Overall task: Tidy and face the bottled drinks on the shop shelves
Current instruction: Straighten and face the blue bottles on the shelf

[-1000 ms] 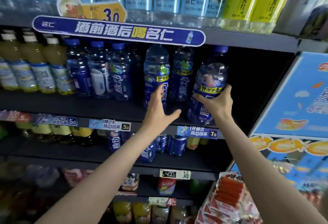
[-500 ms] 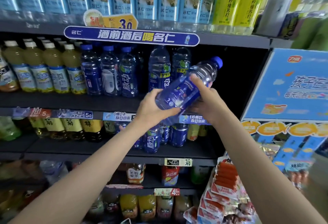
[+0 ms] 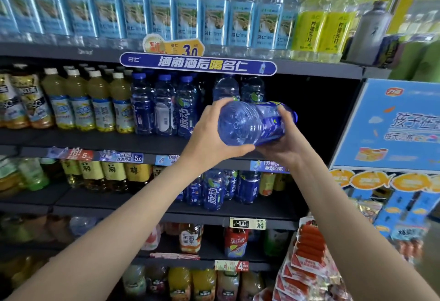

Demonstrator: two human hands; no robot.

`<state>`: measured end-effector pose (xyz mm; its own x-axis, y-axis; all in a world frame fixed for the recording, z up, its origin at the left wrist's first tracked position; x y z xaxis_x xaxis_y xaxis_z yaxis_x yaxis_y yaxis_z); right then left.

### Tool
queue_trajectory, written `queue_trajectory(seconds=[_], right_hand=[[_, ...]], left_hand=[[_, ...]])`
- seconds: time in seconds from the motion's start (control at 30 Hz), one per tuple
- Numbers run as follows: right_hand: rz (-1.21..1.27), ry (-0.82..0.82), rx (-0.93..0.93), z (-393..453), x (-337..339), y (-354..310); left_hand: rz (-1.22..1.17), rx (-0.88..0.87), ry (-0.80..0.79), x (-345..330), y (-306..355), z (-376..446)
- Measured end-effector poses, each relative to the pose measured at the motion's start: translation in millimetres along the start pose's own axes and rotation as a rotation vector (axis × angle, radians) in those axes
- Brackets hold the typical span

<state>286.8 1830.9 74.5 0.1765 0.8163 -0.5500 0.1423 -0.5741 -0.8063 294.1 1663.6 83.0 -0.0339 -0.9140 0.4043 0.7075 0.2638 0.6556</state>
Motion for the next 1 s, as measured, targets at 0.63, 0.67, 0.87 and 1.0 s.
queue_trajectory(seconds=[0.63, 0.67, 0.87, 1.0], right_hand=[[-0.776, 0.137, 0.639, -23, -1, -11], [-0.737, 0.055, 0.613, -24, 2, -17], [-0.638, -0.428, 0.397, -11, -4, -30], [-0.65, -0.311, 0.47, -13, -13, -27]], left_hand=[[-0.202, 0.356, -0.17, -29, -21, 9], [-0.293, 0.368, -0.179, -27, -22, 7], [-0.772, 0.471, -0.543, -14, -30, 2], [-0.774, 0.508, -0.674, -7, -35, 6]])
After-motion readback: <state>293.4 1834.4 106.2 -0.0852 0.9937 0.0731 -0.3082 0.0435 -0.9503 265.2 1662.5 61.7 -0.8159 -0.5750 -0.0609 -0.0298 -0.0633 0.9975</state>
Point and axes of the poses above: each hand's wrist, its own z-axis towards the middle knuckle, its own x-axis out of the back of the hand, y = z × x, the point moved 2 cm from there along z, towards the middle knuckle, and after that the axes turned 6 degrees about -z, right-handed, at the moved point
